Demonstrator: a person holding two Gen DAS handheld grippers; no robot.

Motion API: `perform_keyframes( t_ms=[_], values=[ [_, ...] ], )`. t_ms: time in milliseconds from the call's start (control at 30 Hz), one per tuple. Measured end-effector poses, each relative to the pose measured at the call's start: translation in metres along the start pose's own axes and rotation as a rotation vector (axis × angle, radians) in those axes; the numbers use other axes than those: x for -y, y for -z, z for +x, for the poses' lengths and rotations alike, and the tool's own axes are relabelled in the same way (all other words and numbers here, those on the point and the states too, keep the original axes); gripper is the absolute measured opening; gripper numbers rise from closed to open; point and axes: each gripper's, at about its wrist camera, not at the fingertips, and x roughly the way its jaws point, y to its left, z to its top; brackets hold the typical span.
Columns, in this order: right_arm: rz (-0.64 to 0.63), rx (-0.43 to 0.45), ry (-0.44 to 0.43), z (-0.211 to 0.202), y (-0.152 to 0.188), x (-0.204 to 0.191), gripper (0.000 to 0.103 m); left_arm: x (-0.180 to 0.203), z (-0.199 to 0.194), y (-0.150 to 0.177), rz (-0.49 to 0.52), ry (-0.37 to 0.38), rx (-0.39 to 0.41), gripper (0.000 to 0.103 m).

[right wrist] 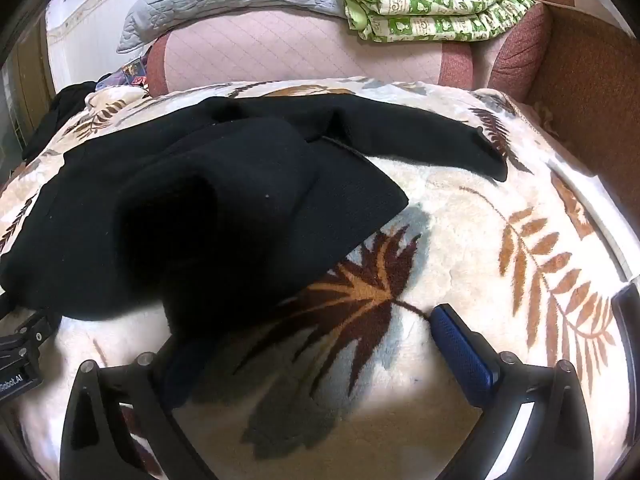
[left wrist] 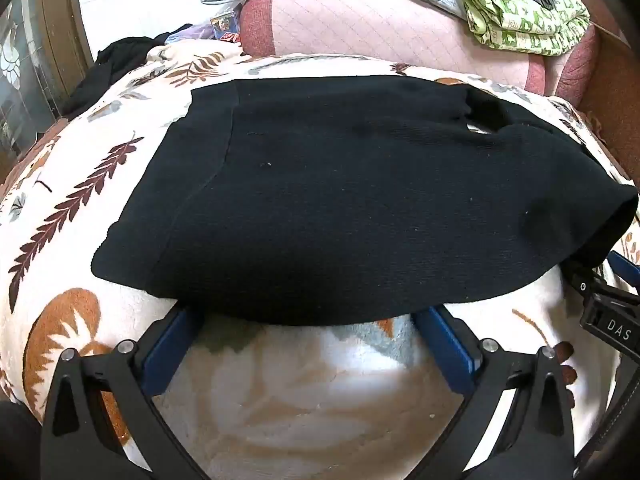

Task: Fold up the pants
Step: 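Move both grippers toward the black pants' waistband edge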

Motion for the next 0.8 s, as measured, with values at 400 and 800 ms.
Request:
perform_keyframes(
  t_ms=[400, 800],
  values=[
    [-0.029, -0.025, -0.034, -0.008, -0.002, 0.002, 0.103, -0.005, -0.018, -0.005, -0.009, 0.066, -0.038, 0.103],
    [0.042, 0.114, -0.128, -0.073, -0.018, 0.022, 0.103, -0.017, -0.059, -0.024, -0.031, 0.09, 0.062, 0.103]
  ],
)
